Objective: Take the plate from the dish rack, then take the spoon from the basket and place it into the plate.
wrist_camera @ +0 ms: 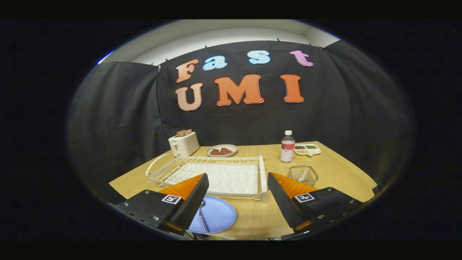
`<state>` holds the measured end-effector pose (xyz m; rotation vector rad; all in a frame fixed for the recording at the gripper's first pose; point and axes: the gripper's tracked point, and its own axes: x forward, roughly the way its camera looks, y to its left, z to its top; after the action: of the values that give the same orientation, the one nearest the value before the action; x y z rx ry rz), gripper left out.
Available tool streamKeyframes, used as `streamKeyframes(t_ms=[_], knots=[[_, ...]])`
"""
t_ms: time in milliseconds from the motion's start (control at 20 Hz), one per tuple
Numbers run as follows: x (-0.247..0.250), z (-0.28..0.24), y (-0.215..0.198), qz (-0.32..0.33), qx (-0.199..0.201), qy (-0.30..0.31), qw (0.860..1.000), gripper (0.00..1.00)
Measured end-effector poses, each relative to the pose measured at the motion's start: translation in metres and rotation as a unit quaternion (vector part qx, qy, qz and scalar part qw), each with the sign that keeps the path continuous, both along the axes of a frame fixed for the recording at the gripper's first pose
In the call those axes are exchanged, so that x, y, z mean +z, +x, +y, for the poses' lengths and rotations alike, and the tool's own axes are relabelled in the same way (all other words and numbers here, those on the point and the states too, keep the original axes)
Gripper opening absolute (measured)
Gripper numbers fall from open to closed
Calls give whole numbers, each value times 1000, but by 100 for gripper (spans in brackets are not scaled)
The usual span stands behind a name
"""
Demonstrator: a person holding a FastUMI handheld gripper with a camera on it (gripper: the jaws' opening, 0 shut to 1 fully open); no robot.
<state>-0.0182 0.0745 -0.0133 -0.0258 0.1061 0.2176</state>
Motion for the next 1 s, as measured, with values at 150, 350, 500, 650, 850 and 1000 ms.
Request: streamKeyframes(t_ms=[150, 350, 500, 650, 850, 1000], knots=[[16, -36, 5, -20, -39, 8, 999, 97], [32, -81, 5, -45, -87, 8, 995, 97], [34, -107, 2, -53, -113, 5, 992, 97], [32, -117, 0, -56, -124, 10, 991, 97], [29, -123, -1, -59, -130, 11, 990, 97], [27, -120, -2, -57, -128, 15, 990, 97]])
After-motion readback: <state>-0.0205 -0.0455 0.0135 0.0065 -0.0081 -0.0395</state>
